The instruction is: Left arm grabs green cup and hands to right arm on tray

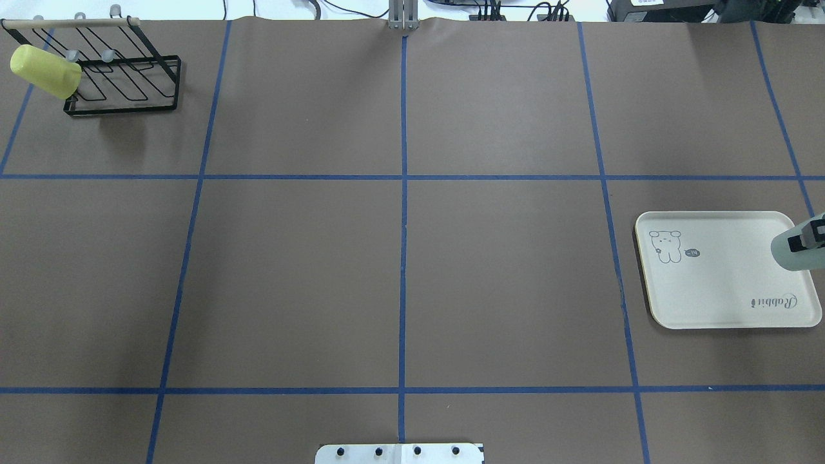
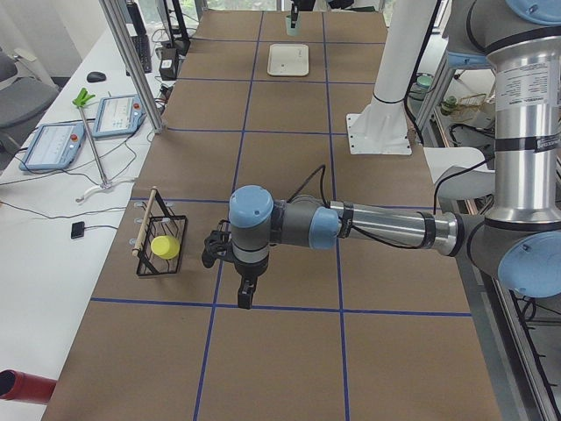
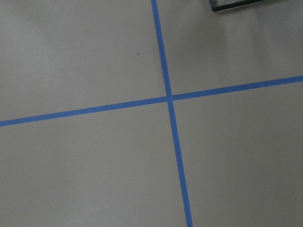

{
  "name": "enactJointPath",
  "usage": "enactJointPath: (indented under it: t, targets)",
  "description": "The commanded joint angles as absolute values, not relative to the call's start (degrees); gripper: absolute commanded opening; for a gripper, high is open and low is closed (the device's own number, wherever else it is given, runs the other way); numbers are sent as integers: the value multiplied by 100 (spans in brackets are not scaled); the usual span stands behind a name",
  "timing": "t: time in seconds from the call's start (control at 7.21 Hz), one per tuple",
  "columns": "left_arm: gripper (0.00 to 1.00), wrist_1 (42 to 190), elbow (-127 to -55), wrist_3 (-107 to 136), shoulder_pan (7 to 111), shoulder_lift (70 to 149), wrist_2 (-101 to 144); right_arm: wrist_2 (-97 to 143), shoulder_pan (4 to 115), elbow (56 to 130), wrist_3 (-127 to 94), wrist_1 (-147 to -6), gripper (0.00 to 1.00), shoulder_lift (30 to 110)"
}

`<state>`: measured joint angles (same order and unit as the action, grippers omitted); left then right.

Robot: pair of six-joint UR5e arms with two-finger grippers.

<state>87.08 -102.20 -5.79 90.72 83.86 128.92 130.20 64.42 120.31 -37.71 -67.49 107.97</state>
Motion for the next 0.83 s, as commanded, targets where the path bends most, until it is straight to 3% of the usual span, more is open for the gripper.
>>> enactJointPath:
  t: [0.0,0.28,0.69]
  targets:
    - [100,8183,-10283,-791,9141,8385,12920,12964,6407,11166,-3788,-5603,0,10890]
    - [100,8183,-10274,-791,9132,8393,13165,12362,5805,11153,-4285,-5599,0,10811]
    - [100,8200,-10222,-773,9123,8490,13166,11805,5134,10830,-4693,-5993,0,10031]
